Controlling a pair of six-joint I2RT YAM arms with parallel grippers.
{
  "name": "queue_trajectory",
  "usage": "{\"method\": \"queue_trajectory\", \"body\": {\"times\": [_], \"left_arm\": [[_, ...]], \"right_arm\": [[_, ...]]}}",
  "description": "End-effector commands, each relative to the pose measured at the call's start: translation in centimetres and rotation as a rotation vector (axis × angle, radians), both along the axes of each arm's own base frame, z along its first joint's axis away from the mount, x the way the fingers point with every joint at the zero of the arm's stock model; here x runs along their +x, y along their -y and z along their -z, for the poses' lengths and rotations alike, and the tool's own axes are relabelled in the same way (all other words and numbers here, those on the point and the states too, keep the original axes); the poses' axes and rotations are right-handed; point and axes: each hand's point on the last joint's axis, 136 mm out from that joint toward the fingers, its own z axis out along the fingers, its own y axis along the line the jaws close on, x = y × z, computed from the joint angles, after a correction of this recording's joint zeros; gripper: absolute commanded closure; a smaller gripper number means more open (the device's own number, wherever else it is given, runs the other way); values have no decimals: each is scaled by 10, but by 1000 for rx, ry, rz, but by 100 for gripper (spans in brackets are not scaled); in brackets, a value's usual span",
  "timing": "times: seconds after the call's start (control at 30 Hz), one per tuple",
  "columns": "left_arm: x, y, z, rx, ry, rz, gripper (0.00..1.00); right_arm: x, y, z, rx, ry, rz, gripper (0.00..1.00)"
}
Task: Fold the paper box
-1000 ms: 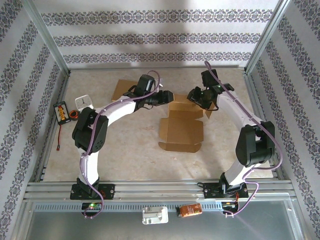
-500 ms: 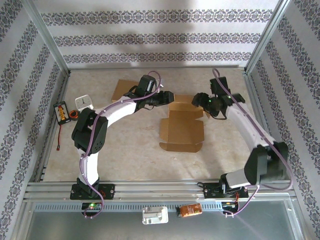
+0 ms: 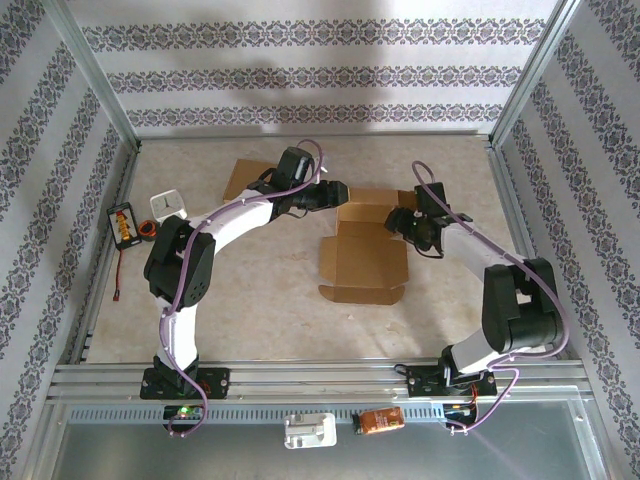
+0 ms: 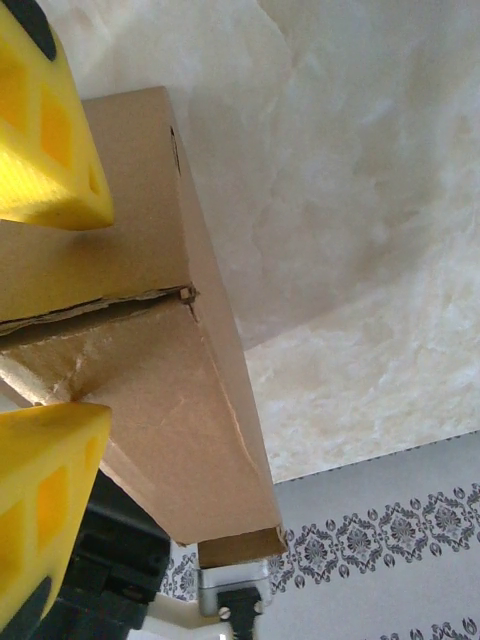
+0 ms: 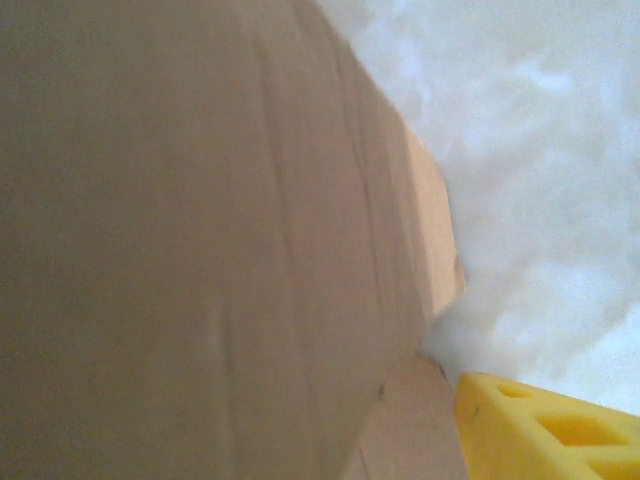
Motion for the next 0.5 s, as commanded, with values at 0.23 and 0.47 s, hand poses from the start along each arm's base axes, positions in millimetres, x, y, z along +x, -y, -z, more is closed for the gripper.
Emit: {"method": "queue_trajectory", "body": {"times": [0.23, 0.47], "left_arm": [[0, 2, 1, 35, 5, 13, 52], [1, 2, 2, 37, 3, 8, 52]], "right_arm": [[37, -3, 26, 10, 130, 74, 30], [35, -14, 28, 45, 155, 87, 41]]}}
